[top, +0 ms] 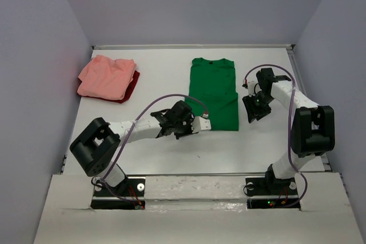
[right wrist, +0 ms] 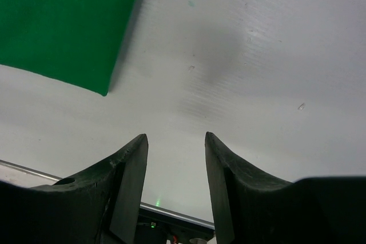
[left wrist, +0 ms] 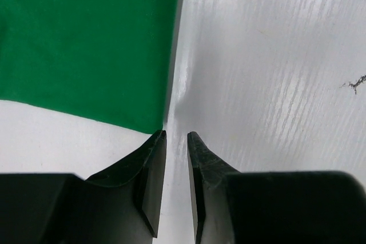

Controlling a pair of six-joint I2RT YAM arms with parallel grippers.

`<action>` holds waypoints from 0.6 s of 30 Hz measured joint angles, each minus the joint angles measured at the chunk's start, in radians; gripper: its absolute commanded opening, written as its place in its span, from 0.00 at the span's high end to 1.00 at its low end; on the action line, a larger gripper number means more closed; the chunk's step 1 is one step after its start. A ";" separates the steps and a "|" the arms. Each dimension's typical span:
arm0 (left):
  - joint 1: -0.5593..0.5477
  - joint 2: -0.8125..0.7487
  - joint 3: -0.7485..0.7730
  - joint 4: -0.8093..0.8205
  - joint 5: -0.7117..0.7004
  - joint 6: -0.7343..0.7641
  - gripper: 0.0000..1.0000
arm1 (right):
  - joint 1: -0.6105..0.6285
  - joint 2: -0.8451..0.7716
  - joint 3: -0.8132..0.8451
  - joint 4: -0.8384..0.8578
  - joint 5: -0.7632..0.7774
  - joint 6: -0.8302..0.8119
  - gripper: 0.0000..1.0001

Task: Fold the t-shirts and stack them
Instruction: Fold the tshirt

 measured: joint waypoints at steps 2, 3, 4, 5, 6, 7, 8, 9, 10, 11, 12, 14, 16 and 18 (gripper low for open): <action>-0.002 0.005 0.000 0.005 -0.003 0.000 0.67 | 0.000 0.004 0.000 0.002 0.000 0.000 0.50; -0.002 0.007 0.000 0.008 -0.003 0.000 0.67 | 0.000 0.005 0.000 0.003 0.001 0.000 0.50; -0.002 0.012 0.000 0.018 -0.003 0.000 0.67 | 0.000 0.008 0.000 0.005 0.001 0.000 0.50; -0.002 0.018 0.000 0.025 -0.003 0.000 0.67 | 0.000 0.011 0.000 0.006 0.002 0.000 0.50; -0.002 0.026 0.000 0.032 -0.003 0.000 0.67 | 0.000 0.013 0.000 0.006 0.002 0.000 0.50; -0.002 0.031 0.000 0.037 -0.003 0.000 0.67 | 0.000 0.014 0.000 0.008 0.004 0.000 0.50; -0.004 0.041 0.000 0.045 -0.003 0.000 0.67 | 0.000 0.015 0.000 0.010 0.005 0.000 0.50; -0.006 0.051 0.000 0.051 -0.003 0.000 0.67 | 0.000 0.015 0.000 0.013 0.008 0.000 0.50; -0.007 0.058 0.000 0.052 -0.003 0.000 0.67 | 0.000 0.015 0.000 0.015 0.010 0.000 0.50; -0.008 0.066 0.000 0.053 -0.003 0.000 0.67 | 0.000 0.015 0.000 0.017 0.012 0.000 0.50; -0.009 0.074 0.000 0.053 -0.003 0.000 0.67 | 0.000 0.015 0.000 0.019 0.014 0.000 0.50; -0.011 0.087 0.001 0.067 -0.003 -0.001 0.68 | 0.000 0.015 0.000 0.021 0.020 -0.001 0.50; -0.014 0.097 0.003 0.085 -0.005 0.000 0.68 | 0.000 0.016 0.000 0.021 0.025 -0.001 0.50; -0.019 0.108 0.010 0.104 -0.014 0.000 0.69 | 0.000 0.020 0.000 0.021 0.029 -0.001 0.50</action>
